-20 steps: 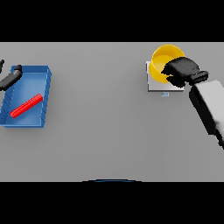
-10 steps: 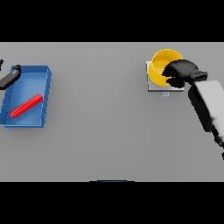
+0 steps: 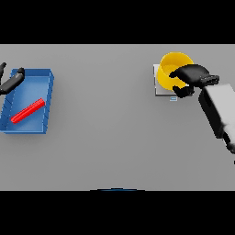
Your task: Pick up the red beaker and tilt it to pour out 1 green nut into yellow bowl. Pick up the yellow bowl and place it on the metallic measuring scale.
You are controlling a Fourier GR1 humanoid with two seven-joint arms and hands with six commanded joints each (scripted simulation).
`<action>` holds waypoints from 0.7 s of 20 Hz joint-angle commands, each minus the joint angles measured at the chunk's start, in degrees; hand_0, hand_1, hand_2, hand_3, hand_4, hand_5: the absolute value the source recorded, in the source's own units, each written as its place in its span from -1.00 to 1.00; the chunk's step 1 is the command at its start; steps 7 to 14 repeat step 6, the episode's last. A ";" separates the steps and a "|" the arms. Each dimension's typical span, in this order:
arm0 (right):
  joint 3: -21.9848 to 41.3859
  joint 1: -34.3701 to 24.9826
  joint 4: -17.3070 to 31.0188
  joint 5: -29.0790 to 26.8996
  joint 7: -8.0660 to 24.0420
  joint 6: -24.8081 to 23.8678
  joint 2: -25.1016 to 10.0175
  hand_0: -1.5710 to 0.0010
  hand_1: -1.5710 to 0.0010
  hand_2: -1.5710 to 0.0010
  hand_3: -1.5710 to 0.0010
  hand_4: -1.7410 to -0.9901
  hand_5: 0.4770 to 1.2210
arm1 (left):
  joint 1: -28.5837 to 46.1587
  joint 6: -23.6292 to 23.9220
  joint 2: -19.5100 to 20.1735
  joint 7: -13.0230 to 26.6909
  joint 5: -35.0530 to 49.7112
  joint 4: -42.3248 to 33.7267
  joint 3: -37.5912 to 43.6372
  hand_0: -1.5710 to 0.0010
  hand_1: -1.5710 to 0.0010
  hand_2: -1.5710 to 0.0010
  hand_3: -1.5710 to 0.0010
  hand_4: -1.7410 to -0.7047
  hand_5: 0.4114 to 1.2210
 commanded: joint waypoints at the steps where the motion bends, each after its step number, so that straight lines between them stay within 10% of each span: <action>1: 0.03 -0.03 0.29 -0.02 -0.08 0.44 -0.09 0.85 0.75 0.60 0.48 -0.24 -0.06 | 0.52 0.22 -0.14 -0.32 -0.01 0.16 -0.03 1.00 1.00 1.00 1.00 0.97 -0.29; 14: -0.47 -0.43 1.16 -0.26 2.18 1.97 -0.22 0.95 0.92 0.87 0.65 -0.12 -0.24 | -0.15 -0.49 0.33 -0.40 0.08 0.32 0.24 1.00 1.00 1.00 1.00 0.97 -0.30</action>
